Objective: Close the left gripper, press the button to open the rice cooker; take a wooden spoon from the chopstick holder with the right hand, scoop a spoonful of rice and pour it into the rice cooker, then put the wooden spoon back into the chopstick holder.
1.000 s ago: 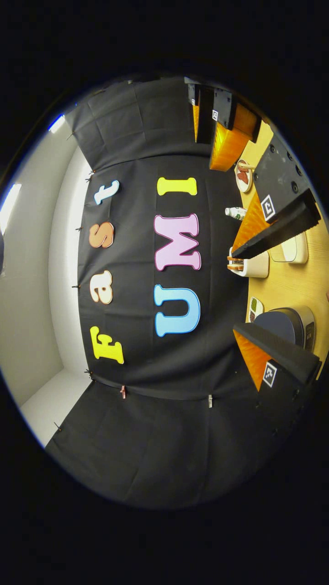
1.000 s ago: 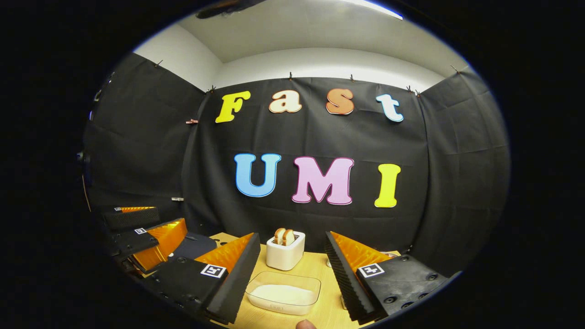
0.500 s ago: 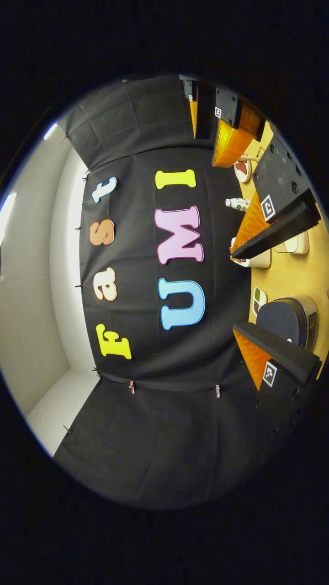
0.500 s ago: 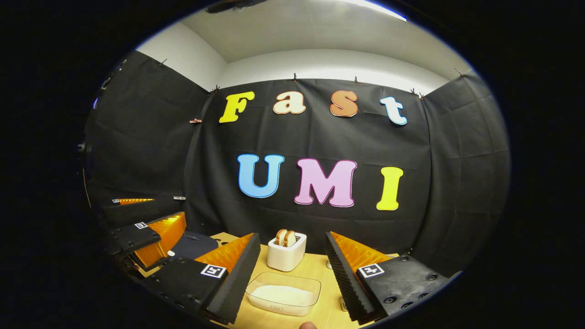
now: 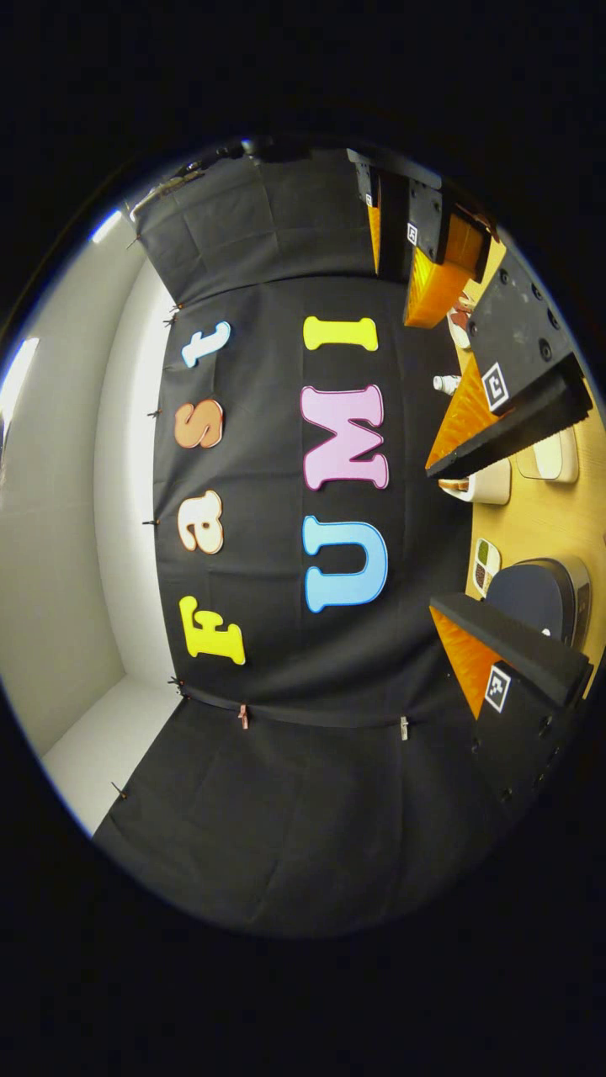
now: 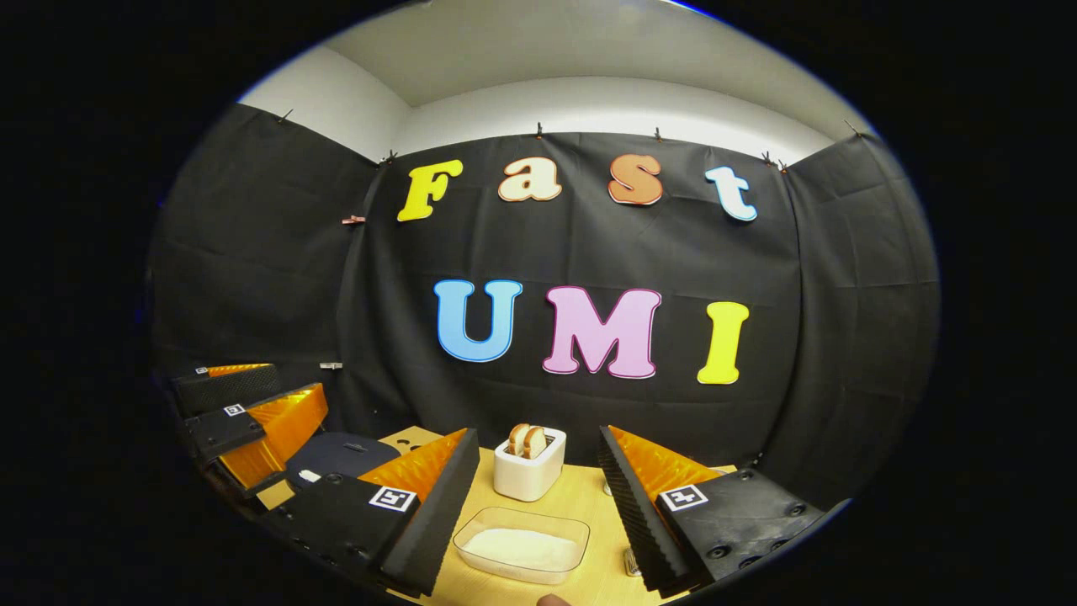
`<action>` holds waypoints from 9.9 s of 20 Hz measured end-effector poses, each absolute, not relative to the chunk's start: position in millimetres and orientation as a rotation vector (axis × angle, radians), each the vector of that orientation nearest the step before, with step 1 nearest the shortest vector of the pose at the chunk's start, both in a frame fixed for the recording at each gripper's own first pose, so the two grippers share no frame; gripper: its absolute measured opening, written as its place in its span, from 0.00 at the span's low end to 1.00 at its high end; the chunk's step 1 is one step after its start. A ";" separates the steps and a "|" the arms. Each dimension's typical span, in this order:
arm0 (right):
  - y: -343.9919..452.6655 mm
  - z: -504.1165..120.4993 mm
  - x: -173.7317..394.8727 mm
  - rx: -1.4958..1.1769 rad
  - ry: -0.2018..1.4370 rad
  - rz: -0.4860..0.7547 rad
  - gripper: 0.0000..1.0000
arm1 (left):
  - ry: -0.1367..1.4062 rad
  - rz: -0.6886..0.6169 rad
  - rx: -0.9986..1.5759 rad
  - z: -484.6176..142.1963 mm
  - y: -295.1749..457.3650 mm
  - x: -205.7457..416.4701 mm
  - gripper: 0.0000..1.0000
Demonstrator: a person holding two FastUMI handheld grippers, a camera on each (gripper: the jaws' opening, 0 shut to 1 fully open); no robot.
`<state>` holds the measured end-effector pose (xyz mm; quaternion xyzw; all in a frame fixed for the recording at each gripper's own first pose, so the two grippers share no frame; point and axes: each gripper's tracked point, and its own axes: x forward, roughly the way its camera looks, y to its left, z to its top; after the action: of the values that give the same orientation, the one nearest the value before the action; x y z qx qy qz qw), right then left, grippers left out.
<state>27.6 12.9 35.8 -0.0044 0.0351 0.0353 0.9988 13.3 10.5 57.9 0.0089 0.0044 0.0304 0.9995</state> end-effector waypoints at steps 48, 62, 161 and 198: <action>54.1 8.1 32.4 -0.022 0.110 0.059 0.88 | 0.707 0.153 -0.104 -190.4 147.1 36.7 0.06; 52.6 5.8 27.9 -0.022 0.117 0.058 0.88 | 0.526 0.176 0.106 -133.7 151.7 64.5 0.05; 6.7 -282.7 152.8 0.044 0.561 -0.109 0.10 | 0.174 0.283 -0.014 -21.8 182.6 50.4 0.94; 78.6 -147.8 168.8 0.652 0.420 -0.036 0.10 | 0.154 0.299 -0.036 -16.1 187.4 36.2 0.95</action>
<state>168.8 78.6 -147.8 0.3180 0.2046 -0.0174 0.9256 36.2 187.4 -16.1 -0.0178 0.0765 0.1490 0.9857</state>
